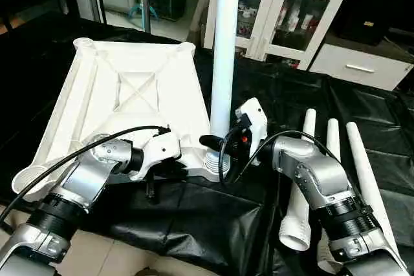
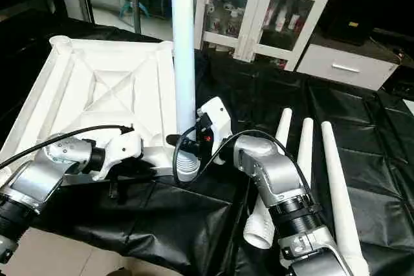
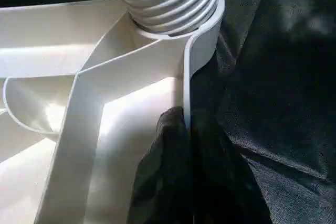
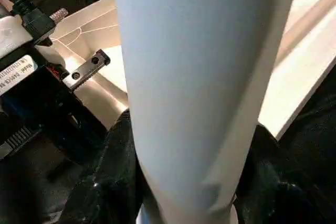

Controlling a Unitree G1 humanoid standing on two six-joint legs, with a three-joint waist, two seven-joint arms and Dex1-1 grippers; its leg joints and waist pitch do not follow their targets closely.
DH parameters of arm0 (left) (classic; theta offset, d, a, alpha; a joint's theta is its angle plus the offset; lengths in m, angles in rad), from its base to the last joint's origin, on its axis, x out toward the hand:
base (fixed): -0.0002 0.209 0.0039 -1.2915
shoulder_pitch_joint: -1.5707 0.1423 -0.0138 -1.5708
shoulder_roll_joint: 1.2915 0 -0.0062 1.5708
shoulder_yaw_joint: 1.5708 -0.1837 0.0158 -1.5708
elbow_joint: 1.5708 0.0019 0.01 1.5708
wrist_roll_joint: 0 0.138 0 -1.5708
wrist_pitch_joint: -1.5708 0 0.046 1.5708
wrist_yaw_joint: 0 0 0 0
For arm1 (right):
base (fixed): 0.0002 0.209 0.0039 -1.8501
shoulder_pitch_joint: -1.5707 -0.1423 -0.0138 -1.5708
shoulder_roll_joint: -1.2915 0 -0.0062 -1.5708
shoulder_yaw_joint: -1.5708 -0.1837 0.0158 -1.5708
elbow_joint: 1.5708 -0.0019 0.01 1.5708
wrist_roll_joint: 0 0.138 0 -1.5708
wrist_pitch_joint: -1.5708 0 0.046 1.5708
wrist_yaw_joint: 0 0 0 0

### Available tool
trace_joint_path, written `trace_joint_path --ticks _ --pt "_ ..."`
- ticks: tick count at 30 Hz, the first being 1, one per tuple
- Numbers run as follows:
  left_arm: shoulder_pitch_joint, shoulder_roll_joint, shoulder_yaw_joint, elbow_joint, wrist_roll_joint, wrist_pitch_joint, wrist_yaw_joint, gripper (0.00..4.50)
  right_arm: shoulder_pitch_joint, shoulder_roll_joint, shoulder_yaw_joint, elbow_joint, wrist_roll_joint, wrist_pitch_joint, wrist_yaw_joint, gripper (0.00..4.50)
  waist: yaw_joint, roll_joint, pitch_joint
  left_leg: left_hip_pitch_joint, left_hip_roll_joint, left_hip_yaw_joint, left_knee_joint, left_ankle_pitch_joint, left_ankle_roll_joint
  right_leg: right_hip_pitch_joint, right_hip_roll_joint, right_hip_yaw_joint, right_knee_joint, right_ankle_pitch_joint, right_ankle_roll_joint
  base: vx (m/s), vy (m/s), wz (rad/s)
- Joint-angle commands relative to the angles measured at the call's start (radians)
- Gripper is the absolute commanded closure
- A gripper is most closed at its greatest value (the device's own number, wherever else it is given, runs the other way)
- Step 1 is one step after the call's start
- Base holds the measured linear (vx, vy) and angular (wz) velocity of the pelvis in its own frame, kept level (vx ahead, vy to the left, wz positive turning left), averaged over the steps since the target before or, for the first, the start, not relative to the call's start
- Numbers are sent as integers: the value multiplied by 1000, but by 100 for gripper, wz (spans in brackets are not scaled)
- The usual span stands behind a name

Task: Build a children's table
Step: Insert table leg to table base

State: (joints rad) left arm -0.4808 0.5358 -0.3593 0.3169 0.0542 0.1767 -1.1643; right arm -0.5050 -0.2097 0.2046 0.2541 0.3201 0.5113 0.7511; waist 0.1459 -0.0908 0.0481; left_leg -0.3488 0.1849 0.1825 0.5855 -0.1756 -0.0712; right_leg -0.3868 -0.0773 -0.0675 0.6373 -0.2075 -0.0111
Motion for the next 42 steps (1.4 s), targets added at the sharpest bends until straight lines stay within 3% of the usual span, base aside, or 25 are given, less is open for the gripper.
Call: trace_joint_path --ticks 1,14,29,30,33,34,42 --pt "39 -20 -49 25 12 11 -7 450 2 -5 17 33 -14 6 6 262 -1 16 -47 16 53 -28 -88 -346 -72 19 -88 56 -94 -330 -125 0 0 0" --pt "42 -23 -31 20 10 17 8 450 43 34 -76 128 0 -83 -48 263 -3 17 -46 18 54 -32 -92 -394 -75 14 -91 56 -101 -371 -122 0 0 0" --pt "31 -46 -5 37 12 20 47 450 150 80 -162 153 55 -194 -50 264 1 19 -46 18 55 -35 -98 -418 -62 13 -92 57 -110 -402 -114 0 0 0" --pt "24 -50 1 47 15 19 58 450 172 87 -168 149 55 -229 -39 264 2 22 -46 17 55 -36 -99 -418 -61 13 -93 57 -111 -404 -113 0 0 0" --pt "18 -53 5 55 19 17 66 450 195 84 -157 141 46 -257 -17 264 3 19 -46 17 54 -36 -99 -424 -53 12 -94 57 -115 -421 -107 0 0 0" --pt "16 -53 6 58 20 16 67 450 199 83 -151 140 43 -265 -12 264 5 23 -47 18 54 -36 -100 -413 -49 13 -95 58 -115 -418 -106 0 0 0" --pt "2 -59 12 77 31 8 81 450 248 71 -104 138 -8 -364 22 264 11 25 -45 15 55 -36 -105 -423 -43 12 -94 58 -120 -436 -96 0 0 0"
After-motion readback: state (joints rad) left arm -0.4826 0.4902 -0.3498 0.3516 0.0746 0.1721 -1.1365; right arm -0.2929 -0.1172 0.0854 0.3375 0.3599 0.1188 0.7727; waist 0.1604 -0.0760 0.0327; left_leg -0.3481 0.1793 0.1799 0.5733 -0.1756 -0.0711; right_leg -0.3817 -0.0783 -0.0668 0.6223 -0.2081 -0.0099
